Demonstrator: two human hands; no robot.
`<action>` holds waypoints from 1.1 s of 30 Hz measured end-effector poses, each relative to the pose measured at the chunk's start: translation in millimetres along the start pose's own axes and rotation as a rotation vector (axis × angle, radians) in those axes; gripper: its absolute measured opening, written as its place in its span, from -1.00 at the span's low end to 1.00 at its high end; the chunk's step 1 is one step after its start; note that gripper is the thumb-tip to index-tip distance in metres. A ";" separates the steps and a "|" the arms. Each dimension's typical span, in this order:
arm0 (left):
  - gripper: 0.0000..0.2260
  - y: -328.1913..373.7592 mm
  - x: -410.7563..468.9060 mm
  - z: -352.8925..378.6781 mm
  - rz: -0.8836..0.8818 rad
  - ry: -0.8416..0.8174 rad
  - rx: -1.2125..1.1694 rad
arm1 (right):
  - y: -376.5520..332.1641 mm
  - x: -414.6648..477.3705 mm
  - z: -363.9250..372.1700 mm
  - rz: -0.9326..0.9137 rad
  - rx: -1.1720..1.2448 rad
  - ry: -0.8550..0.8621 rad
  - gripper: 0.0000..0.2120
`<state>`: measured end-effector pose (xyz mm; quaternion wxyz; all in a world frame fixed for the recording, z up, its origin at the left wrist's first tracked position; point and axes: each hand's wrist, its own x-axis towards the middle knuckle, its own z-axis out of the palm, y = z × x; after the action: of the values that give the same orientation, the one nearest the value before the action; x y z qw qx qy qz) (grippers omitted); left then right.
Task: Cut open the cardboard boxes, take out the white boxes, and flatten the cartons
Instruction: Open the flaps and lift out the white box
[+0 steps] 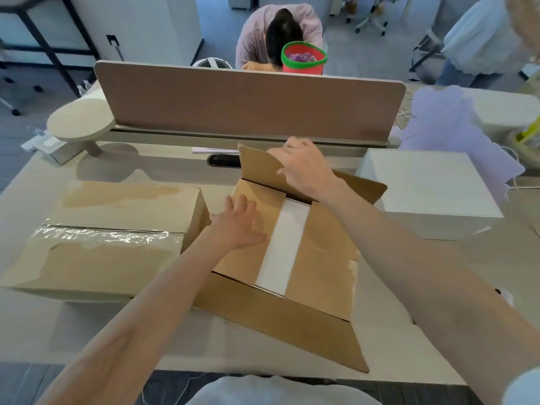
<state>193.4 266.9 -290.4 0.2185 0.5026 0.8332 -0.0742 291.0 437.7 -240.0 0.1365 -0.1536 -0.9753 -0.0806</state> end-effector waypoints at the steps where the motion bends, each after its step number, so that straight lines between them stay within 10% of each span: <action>1: -0.22 1.8 0.9 2.2 -0.049 0.012 -0.033 | -0.7 1.7 4.8 0.029 -0.061 0.120 -0.56; 4: -0.12 12.4 0.0 10.0 -0.127 0.078 -0.043 | 4.1 -6.5 7.5 0.305 -0.100 0.215 -0.37; 12: -0.21 26.0 -11.1 14.5 -0.245 0.109 -0.072 | 8.4 -86.9 60.0 0.583 0.201 -0.511 -0.46; 19: -0.21 33.1 -35.1 33.1 -0.407 0.094 -0.192 | -21.3 -86.5 59.9 0.611 0.164 -0.524 -0.27; 33: -0.21 33.9 -38.1 27.9 -0.400 0.102 -0.214 | -19.2 -62.4 -13.2 0.468 0.070 -0.231 -0.84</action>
<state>246.2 243.0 -295.5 0.2092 0.3047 0.9292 -0.0019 345.1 399.8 -247.8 0.0442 -0.3783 -0.9246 0.0052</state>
